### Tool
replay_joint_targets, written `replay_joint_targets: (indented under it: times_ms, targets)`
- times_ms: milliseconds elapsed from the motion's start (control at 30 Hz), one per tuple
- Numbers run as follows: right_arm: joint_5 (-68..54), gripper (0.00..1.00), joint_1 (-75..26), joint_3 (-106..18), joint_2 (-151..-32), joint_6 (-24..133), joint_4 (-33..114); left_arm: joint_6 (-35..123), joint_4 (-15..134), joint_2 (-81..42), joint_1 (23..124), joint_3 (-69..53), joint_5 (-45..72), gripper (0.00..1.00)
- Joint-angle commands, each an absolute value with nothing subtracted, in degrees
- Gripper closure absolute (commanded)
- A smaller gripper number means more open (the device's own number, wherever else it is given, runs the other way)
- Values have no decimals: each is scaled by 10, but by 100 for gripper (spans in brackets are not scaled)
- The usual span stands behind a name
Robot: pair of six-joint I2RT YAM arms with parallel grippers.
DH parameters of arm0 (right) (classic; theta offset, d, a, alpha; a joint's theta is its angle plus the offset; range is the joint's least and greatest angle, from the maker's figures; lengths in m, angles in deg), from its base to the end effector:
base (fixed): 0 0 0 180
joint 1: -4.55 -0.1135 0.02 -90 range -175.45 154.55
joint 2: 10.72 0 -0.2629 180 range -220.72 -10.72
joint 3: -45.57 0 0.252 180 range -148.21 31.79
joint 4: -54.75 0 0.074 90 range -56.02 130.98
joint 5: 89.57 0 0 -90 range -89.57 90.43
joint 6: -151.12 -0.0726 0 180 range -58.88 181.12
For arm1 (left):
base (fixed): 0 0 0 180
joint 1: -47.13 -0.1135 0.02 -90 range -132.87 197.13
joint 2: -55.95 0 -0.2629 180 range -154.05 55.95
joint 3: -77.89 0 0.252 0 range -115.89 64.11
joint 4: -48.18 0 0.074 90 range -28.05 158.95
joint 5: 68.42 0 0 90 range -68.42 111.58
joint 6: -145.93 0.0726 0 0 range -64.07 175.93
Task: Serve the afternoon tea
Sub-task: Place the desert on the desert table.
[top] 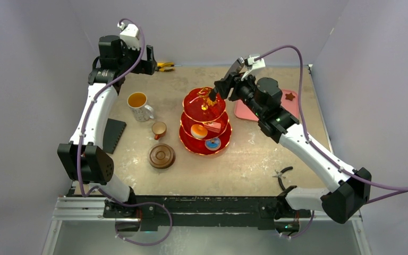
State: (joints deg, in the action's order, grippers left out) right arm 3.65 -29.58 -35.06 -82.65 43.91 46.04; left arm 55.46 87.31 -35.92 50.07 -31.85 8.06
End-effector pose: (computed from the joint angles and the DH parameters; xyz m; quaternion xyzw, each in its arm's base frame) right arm 0.2788 0.1840 0.4015 -0.0843 0.7021 0.2883 0.6456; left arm 0.4018 -0.0376 0.4012 0.0841 0.8180 -0.1138 0.5575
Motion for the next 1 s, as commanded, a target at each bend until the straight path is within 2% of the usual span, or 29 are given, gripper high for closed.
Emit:
replay_joint_targets:
  times_ms: [0,100,433,700,967]
  targets:
    - [33,43,-297,-373,-802,434,480,545,860,-337,494,-327,76,4]
    - [39,47,-297,-369,-788,430,477,546,859,-338,494,-327,77,4]
    - [163,46,-265,-377,-794,493,511,544,860,-342,494,-332,74,4]
    - [175,49,-110,-294,-825,488,627,546,867,-351,495,-338,78,4]
    - [142,50,25,-273,-927,452,702,550,866,-357,494,-343,77,4]
